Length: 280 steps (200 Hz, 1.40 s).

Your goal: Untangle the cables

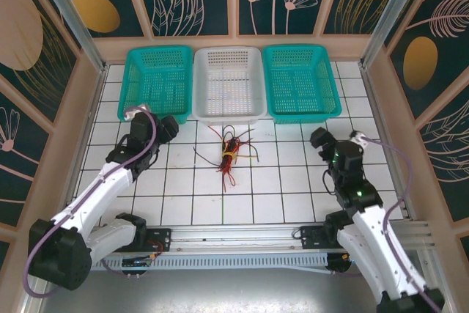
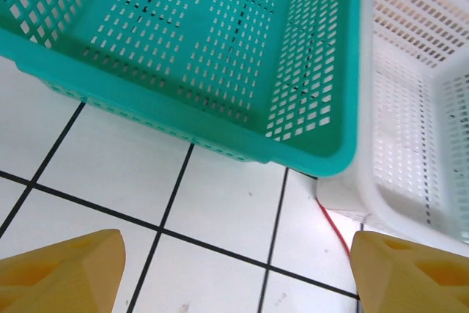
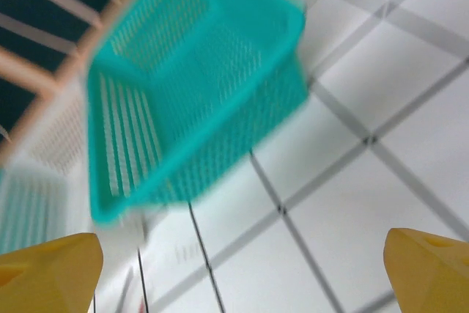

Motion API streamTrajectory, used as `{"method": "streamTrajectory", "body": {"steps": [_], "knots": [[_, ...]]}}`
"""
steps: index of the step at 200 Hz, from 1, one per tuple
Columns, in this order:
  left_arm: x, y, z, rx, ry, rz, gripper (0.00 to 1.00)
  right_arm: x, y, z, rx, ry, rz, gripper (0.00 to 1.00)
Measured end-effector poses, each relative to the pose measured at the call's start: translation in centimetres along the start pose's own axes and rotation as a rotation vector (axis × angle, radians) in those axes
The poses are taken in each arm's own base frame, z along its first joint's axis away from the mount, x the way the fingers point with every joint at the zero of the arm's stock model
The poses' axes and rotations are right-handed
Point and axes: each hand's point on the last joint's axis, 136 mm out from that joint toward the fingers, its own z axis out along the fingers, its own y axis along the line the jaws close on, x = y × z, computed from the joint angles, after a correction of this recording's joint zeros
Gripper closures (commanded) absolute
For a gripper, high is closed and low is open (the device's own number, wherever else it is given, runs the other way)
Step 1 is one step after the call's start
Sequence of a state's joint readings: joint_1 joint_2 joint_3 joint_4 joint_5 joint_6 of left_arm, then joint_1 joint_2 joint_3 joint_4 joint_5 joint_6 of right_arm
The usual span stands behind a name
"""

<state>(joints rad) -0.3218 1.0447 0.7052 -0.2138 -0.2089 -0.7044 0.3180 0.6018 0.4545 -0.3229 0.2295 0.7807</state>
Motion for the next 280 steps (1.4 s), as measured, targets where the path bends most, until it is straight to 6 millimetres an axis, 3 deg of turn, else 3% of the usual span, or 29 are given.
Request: {"method": "streamTrajectory", "body": {"steps": [19,36,56,74,104,120,171,204,249,280], "knots": [[-1.7,-1.8,-1.1,0.044,-0.006,-0.006,0.2,5.9,3.4,0.6,0.002,0.244,-0.133,0.01],[-3.2,-3.4,-1.9,0.09,-0.023,-0.014,0.19,11.0,9.0,-0.8,-0.082,0.382,-0.297,0.01],[-3.7,-4.4,-2.4,0.127,-0.021,-0.024,0.21,15.1,15.4,-2.4,-0.208,0.466,-0.384,0.02],[-3.1,-4.7,-2.3,0.147,0.011,-0.03,0.23,17.3,18.3,-1.4,-0.256,0.515,-0.361,0.06],[-1.8,-5.1,-2.1,0.173,0.075,-0.038,0.23,22.6,17.8,2.0,-0.172,0.646,-0.385,0.07],[-1.6,-5.2,-2.1,0.182,0.088,-0.037,0.22,24.5,17.2,3.3,-0.127,0.688,-0.399,0.07],[-0.5,-4.9,-2.3,0.199,0.115,-0.035,0.22,25.7,16.3,5.2,-0.09,0.757,-0.347,0.14],[0.2,-5.0,-2.2,0.212,0.138,-0.04,0.22,26.9,16.0,6.3,-0.076,0.789,-0.348,0.28],[0.4,-5.3,-2.3,0.232,0.153,-0.044,0.2,28.0,15.4,6.7,-0.068,0.82,-0.364,0.64],[0.6,-5.6,-2.0,0.243,0.165,-0.046,0.19,28.0,15.5,6.7,-0.078,0.813,-0.384,0.8]]}}
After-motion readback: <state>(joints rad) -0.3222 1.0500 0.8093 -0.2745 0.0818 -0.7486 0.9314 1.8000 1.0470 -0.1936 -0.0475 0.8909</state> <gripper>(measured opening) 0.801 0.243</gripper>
